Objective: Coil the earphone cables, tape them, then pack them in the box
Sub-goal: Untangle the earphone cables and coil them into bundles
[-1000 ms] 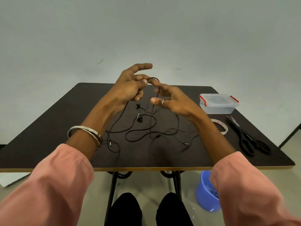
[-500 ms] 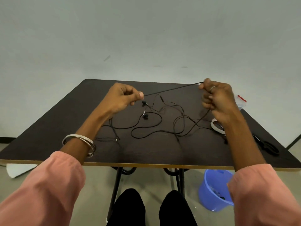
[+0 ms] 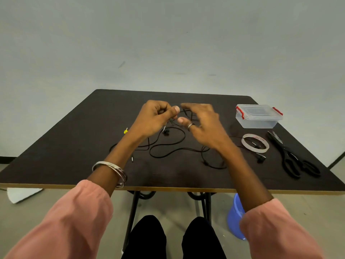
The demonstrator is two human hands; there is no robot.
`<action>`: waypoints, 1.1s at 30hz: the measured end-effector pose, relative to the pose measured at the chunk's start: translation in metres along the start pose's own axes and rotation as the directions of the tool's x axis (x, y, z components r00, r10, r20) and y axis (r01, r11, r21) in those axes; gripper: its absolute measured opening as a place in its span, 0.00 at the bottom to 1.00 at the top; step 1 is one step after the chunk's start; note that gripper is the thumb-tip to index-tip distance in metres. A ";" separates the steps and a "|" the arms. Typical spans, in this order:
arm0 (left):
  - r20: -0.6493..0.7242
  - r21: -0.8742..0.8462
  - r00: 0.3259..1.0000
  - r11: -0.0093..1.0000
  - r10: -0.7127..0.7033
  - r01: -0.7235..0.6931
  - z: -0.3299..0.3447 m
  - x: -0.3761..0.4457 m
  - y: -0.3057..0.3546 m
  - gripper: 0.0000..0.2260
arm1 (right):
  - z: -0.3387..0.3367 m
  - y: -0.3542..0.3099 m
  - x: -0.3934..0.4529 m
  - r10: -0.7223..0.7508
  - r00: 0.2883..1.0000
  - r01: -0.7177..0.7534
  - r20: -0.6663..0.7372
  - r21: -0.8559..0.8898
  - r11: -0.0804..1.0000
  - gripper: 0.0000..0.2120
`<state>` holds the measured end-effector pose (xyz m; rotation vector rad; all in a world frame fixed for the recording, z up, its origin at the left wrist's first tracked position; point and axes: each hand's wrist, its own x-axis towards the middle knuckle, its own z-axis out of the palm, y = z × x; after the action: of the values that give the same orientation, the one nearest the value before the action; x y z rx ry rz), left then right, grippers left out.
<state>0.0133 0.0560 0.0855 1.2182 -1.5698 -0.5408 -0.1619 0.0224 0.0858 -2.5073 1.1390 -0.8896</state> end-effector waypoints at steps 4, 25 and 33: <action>0.014 -0.034 0.999 0.999 0.036 -0.035 0.000 0.003 0.004 0.13 | 0.001 -0.003 0.004 -0.091 0.996 0.081 0.026 0.266 0.961 0.08; -0.060 -0.050 0.998 0.999 -0.012 0.009 0.009 -0.013 -0.010 0.11 | -0.021 0.088 -0.007 0.612 0.765 -0.588 -0.201 0.169 0.791 0.21; -0.074 -0.085 0.997 0.996 -0.010 0.004 0.034 -0.009 0.002 0.10 | -0.012 0.026 -0.011 -0.046 0.999 0.034 0.025 0.366 0.930 0.20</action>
<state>-0.0183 0.0569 0.0704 1.1676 -1.4659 -0.5545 -0.1903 0.0135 0.0785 -2.2357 0.8228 -0.9656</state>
